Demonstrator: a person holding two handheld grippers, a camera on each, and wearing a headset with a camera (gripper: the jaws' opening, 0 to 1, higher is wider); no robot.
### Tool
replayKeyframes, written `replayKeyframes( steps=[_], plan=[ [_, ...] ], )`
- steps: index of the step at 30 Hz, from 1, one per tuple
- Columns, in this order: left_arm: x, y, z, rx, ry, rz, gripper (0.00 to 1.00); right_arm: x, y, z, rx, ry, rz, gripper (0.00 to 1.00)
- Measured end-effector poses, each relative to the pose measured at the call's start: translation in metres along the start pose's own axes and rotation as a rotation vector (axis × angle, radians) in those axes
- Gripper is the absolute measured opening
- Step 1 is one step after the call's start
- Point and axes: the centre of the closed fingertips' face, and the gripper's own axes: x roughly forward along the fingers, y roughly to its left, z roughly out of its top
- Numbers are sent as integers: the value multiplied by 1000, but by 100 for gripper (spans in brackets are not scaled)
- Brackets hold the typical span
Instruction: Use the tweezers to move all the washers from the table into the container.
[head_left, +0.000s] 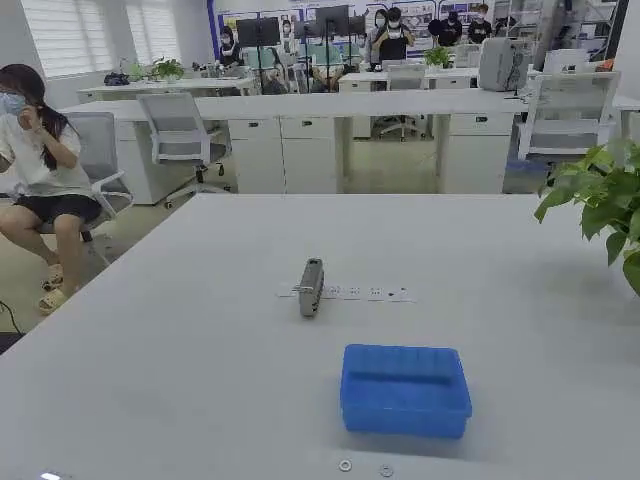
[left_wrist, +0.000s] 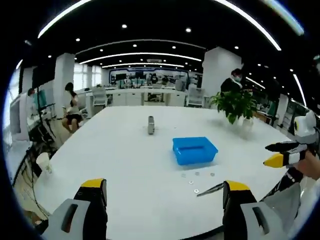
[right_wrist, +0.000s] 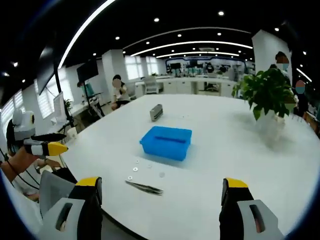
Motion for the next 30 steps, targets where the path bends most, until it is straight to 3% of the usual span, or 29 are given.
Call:
replayKeyframes(
  steps=[8, 13, 22, 30],
  plan=[
    [0, -2, -1, 33, 8, 16, 99, 2, -4, 2, -11, 2, -6, 99],
    [3, -6, -4, 9, 33, 4, 99, 3, -7, 5, -6, -8, -4, 99],
    [5, -5, -9, 22, 68, 2, 99, 3, -5, 5, -7, -4, 5, 99],
    [8, -8, -7, 30, 86, -8, 99, 3, -4, 11, 4, -8, 13, 99]
  ],
)
